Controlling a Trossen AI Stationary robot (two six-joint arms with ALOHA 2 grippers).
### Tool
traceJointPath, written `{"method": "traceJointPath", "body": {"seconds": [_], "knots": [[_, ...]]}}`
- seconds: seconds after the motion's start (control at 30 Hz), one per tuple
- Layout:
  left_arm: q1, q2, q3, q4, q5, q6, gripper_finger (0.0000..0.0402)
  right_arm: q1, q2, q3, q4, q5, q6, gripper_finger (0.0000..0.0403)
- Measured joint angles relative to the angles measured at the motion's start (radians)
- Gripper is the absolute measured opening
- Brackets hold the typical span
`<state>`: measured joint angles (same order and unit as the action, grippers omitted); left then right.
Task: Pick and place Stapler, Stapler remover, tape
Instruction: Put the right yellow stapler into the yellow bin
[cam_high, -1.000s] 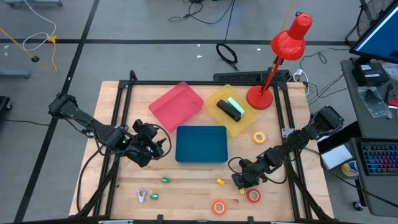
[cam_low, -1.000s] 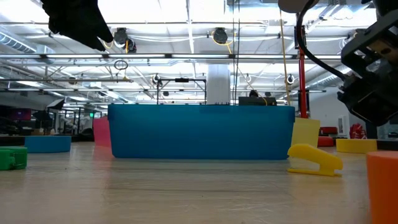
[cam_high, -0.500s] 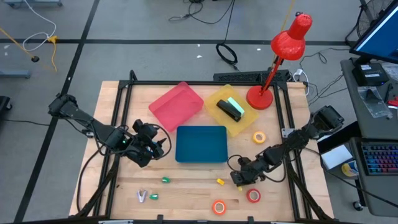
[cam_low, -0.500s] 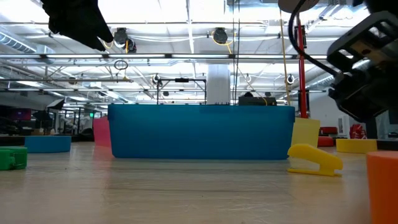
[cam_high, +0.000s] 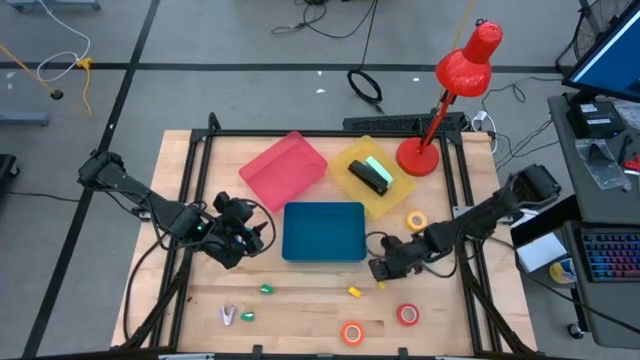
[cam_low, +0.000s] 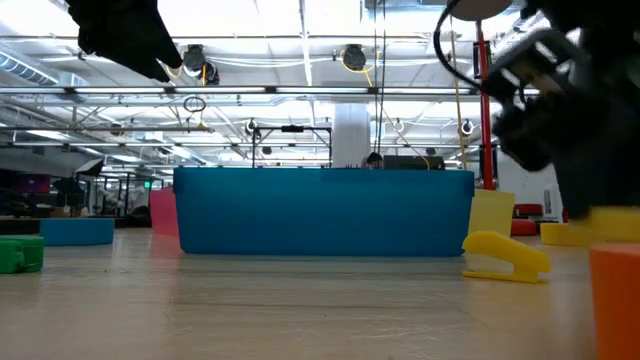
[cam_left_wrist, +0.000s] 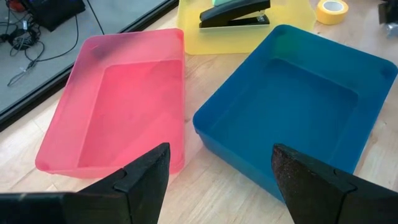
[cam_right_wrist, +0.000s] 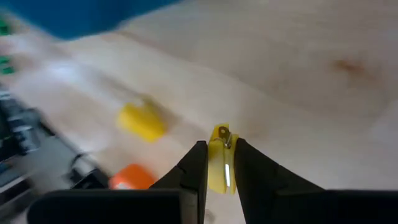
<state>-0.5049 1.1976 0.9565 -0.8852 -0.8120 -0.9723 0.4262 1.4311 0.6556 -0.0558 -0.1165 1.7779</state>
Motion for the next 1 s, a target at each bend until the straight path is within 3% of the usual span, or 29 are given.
{"method": "traceJointPath", "body": {"seconds": [0.1, 0.27, 0.43, 0.57, 0.77, 1.0], "knots": [[0.000, 0.000, 0.000, 0.000, 0.000, 0.000, 0.0273, -0.016, -0.064, 0.000, -0.009, 0.023, -0.022, 0.0055], [0.000, 0.000, 0.000, 0.000, 0.000, 0.000, 0.0274, -0.063, -0.204, 0.003, -0.041, 0.172, -0.106, 0.0055], [0.000, 0.000, 0.000, 0.006, 0.000, 0.000, 0.0274, -0.151, -0.347, 0.003, -0.119, 0.341, -0.268, 0.0055], [0.000, 0.000, 0.000, 0.021, 0.000, 0.000, 0.0274, -0.261, -0.430, 0.003, -0.194, 0.410, -0.435, 0.0055], [0.000, 0.000, 0.000, 0.024, 0.000, -0.019, 0.0274, -0.458, -0.468, 0.003, -0.256, 0.393, -0.693, 0.0055], [0.000, 0.000, 0.000, 0.024, 0.000, -0.079, 0.0273, -0.652, -0.397, 0.004, -0.259, 0.181, -0.887, 0.0055]]}}
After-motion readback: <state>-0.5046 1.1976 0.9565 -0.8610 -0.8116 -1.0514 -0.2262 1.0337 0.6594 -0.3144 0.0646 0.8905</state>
